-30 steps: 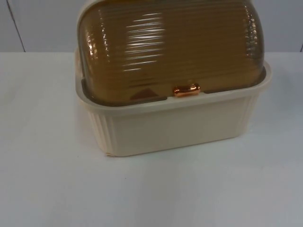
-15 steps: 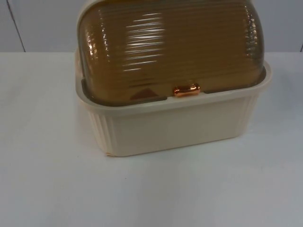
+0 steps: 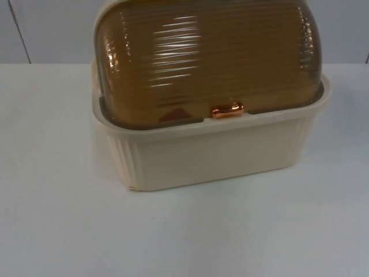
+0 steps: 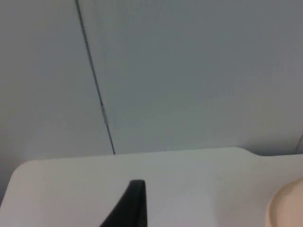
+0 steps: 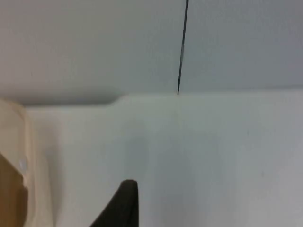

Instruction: Open the box lid with the left hand, place the block into the box with the right hand, then close the box lid with the left hand.

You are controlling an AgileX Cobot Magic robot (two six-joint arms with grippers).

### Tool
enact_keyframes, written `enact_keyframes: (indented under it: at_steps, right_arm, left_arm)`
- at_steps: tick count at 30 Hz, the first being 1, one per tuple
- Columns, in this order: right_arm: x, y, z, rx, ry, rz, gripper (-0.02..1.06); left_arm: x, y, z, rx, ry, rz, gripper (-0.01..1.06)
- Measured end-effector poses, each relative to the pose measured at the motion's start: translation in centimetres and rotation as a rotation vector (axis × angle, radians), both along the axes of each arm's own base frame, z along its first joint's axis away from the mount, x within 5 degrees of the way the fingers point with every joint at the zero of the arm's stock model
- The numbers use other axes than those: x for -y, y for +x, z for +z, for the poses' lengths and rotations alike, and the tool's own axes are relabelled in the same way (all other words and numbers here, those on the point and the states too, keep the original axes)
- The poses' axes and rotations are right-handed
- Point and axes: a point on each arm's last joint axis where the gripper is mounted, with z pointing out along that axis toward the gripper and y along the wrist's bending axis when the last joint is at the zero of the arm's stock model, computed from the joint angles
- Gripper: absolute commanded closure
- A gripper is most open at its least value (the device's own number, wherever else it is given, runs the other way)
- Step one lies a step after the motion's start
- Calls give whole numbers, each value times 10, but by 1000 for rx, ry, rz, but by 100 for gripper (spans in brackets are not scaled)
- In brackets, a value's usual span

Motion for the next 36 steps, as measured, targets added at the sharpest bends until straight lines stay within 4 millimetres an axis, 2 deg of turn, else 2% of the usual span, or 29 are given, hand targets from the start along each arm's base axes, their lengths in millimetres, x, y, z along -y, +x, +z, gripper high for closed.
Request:
enact_keyframes:
  at_steps: [1, 3, 5, 7, 12, 17, 19, 23, 24, 28, 29, 33, 34, 36]
  right_arm:
    - [1, 1, -22, -40, 1, -3, 0]
    - [1, 1, -42, -61, 3, -7, 0]
    - [1, -1, -51, -55, 2, -10, 0]
    - [1, -2, -51, -41, 0, -11, 0]
    - [0, -16, -34, 46, -19, -12, 0]
    - [-3, -45, -11, 125, -43, -10, 0]
    - [-4, -52, -8, 123, -51, -9, 0]
    - [-8, -85, 7, 148, -68, -7, 0]
    - [-8, -85, 7, 148, -68, -7, 0]
    - [-12, -121, 18, 177, -69, -7, 0]
    - [-12, -121, 18, 177, -69, -7, 0]
    - [-16, -153, 21, 168, -69, -6, 0]
    - [-16, -153, 21, 168, -69, -6, 0]
    - [-18, -169, 23, 184, -63, -9, 0]
  left_arm:
    - [5, -3, 3, 14, 20, -27, 0]
    - [12, -6, 5, 21, 43, -60, 0]
    - [15, -8, 5, -1, 57, -77, 0]
    - [14, -10, 4, -18, 62, -79, 0]
    - [13, -22, 11, -25, 70, -82, 0]
    - [10, -45, 22, -45, 90, -82, 0]
    - [10, -46, 23, -49, 92, -81, 0]
    - [8, -67, 29, -86, 96, -81, 0]
    - [8, -67, 29, -86, 96, -81, 0]
    - [6, -83, 39, -60, 61, -64, 0]
    - [6, -83, 39, -60, 61, -64, 0]
    - [5, -113, 47, -90, 17, -57, 0]
    - [5, -113, 47, -90, 17, -57, 0]
    - [3, -135, 54, -81, 6, -59, 0]
